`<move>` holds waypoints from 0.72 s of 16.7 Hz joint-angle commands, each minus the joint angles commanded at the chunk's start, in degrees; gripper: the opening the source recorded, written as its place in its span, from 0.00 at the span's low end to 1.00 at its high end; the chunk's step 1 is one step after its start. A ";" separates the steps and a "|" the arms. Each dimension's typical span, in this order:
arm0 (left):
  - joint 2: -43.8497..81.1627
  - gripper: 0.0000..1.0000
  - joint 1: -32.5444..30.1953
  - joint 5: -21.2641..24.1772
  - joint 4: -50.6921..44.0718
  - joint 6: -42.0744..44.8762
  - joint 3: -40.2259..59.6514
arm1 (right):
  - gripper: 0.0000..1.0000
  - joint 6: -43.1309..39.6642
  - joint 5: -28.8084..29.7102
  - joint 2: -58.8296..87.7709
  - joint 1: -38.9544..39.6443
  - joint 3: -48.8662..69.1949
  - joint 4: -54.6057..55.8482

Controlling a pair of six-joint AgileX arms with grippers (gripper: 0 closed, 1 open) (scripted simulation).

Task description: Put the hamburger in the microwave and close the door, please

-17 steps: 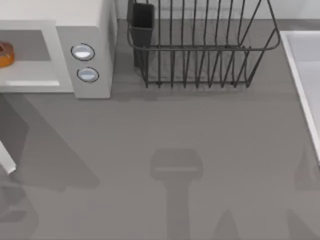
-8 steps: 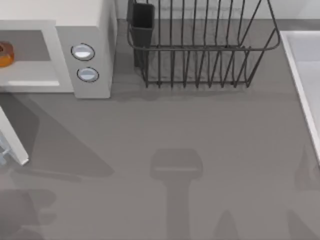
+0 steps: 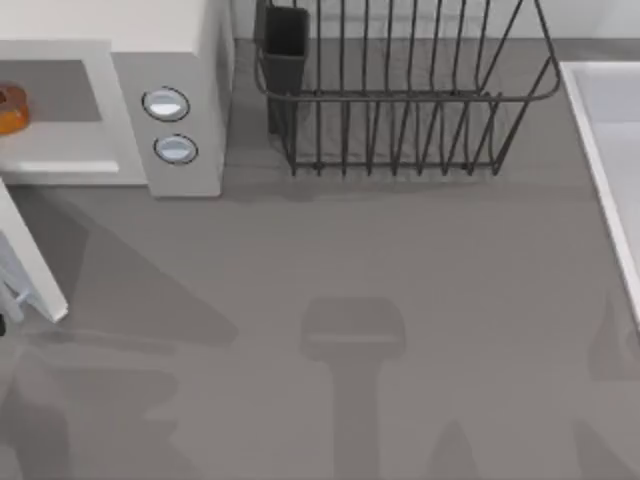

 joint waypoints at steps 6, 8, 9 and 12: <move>-6.55 0.00 -14.02 -9.61 0.91 -11.25 -3.48 | 1.00 0.00 0.00 0.00 0.00 0.00 0.00; -6.93 0.00 -14.55 -10.03 1.01 -11.76 -3.61 | 1.00 0.00 0.00 0.00 0.00 0.00 0.00; -6.93 0.00 -14.55 -10.03 1.01 -11.76 -3.61 | 1.00 0.00 0.00 0.00 0.00 0.00 0.00; -6.52 0.00 -14.36 -9.82 1.05 -11.73 -3.26 | 1.00 0.00 0.00 0.00 0.00 0.00 0.00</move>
